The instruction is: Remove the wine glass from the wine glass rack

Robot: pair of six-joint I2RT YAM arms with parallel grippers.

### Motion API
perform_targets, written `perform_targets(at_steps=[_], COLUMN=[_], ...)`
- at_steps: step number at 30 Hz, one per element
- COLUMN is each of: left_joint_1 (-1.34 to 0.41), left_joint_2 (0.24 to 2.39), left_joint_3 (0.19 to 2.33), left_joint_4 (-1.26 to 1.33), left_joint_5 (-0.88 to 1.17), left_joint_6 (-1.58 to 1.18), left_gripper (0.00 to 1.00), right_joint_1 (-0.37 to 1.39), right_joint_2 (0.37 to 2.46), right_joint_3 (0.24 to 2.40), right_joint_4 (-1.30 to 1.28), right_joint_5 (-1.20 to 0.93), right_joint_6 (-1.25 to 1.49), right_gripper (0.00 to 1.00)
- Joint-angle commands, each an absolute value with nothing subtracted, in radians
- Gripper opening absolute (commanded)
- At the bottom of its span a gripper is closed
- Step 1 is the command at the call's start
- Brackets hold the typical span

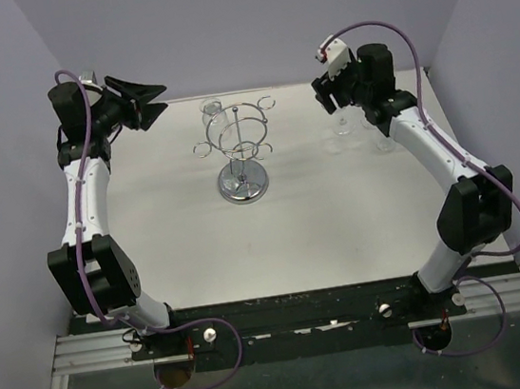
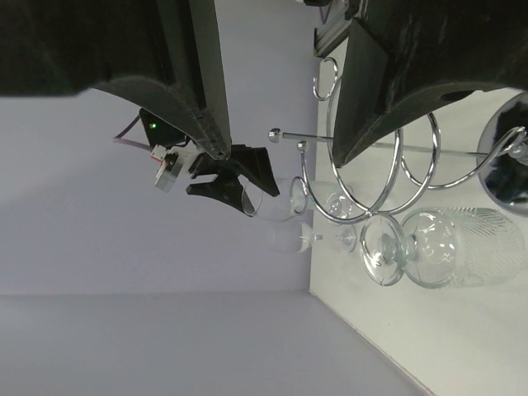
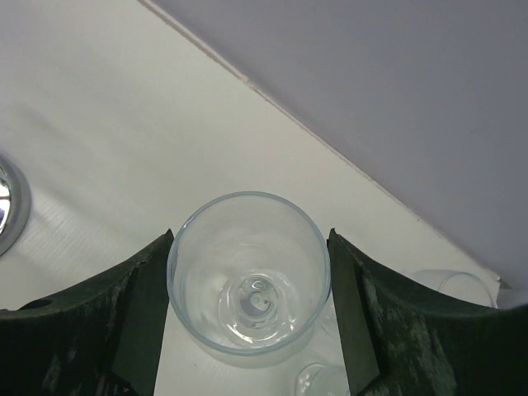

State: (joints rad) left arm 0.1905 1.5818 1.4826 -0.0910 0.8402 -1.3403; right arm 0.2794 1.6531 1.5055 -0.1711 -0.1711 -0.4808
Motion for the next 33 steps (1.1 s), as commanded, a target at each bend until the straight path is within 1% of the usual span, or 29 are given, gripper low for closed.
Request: perform_targets(at_steps=[1,6,10,18,23,33], left_joint_1=[0.195,0.21,0.225,0.235,0.235,0.235], left_joint_2=[1.586,1.572,1.568,1.549,1.52,1.476], left_joint_3=[1.488,1.467,1.476,1.462,1.457,1.436], left_joint_4=[-0.126,-0.132,-0.132,-0.178,-0.218,-0.262], left_joint_5=[0.804,0.789,0.796,0.793,0.776,0.762], left_joint_6=[-1.228,-1.068,-0.959,-0.864,-0.822,-0.746], left_gripper=[0.59,0.59,0.62,0.63,0.65,0.66], right_joint_1=[0.216,0.169,0.138,0.091,0.081,0.069], right_joint_2=[1.695,1.743,1.782,1.876,1.928,2.017], right_joint_3=[1.586,1.629,1.664,1.744,1.79,1.85], right_joint_4=[-0.192,-0.192,-0.19,-0.189,-0.189,-0.187], right_joint_5=[-0.259,-0.307,-0.314,-0.348,-0.348,-0.321], right_joint_6=[-0.347,-0.327,-0.284,-0.238,-0.226,-0.195], right_gripper=[0.38,0.37,0.37,0.38,0.38,0.39])
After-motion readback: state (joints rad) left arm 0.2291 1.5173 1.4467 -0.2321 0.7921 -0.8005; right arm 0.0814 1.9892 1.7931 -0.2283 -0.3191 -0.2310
